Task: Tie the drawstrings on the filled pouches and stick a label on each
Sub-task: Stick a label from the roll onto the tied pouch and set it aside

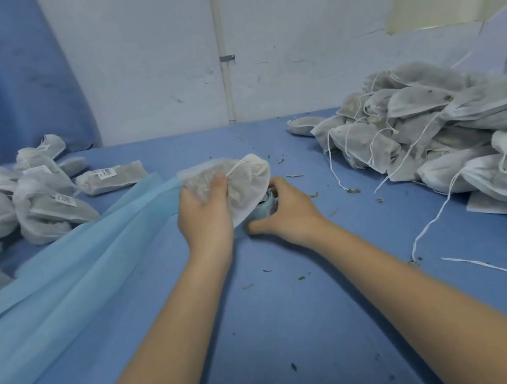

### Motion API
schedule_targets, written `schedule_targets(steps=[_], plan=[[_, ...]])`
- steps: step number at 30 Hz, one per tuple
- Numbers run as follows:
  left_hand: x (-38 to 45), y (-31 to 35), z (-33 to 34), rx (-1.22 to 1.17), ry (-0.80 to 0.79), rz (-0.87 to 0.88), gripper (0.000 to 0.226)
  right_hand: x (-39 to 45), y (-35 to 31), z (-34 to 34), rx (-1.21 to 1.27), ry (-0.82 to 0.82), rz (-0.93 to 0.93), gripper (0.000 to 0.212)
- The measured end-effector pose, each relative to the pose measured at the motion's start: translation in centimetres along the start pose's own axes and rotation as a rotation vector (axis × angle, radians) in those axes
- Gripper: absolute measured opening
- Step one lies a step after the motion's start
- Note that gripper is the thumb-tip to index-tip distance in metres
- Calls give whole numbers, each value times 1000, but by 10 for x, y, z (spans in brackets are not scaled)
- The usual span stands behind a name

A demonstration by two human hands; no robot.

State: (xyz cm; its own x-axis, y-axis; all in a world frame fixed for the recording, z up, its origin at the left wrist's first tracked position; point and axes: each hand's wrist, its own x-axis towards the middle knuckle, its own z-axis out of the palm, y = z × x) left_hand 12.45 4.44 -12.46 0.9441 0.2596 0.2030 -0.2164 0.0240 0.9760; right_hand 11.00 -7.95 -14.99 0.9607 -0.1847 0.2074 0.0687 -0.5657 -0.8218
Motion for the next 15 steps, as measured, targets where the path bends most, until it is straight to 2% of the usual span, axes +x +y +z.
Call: schedule_targets(steps=[4,7,9,12,13,15], plan=[[-5,-4,3,26,-56,48,25,-1,-4,4,-44,17,-33,64],[-8,-7,6,76,-87,67,14,-6,-8,0,-38,54,-144,42],[-10,-8,7,115,-80,74,13,-12,-4,-7,19,25,-86,47],[-6,-8,6,64,-46,44,19,-21,5,-21,131,-44,77,72],[-5,-8,6,36,-43,27,23,-22,8,-24,152,-48,98,73],[-4,-7,5,-9,-35,1,27,-24,9,-26,135,-26,90,60]])
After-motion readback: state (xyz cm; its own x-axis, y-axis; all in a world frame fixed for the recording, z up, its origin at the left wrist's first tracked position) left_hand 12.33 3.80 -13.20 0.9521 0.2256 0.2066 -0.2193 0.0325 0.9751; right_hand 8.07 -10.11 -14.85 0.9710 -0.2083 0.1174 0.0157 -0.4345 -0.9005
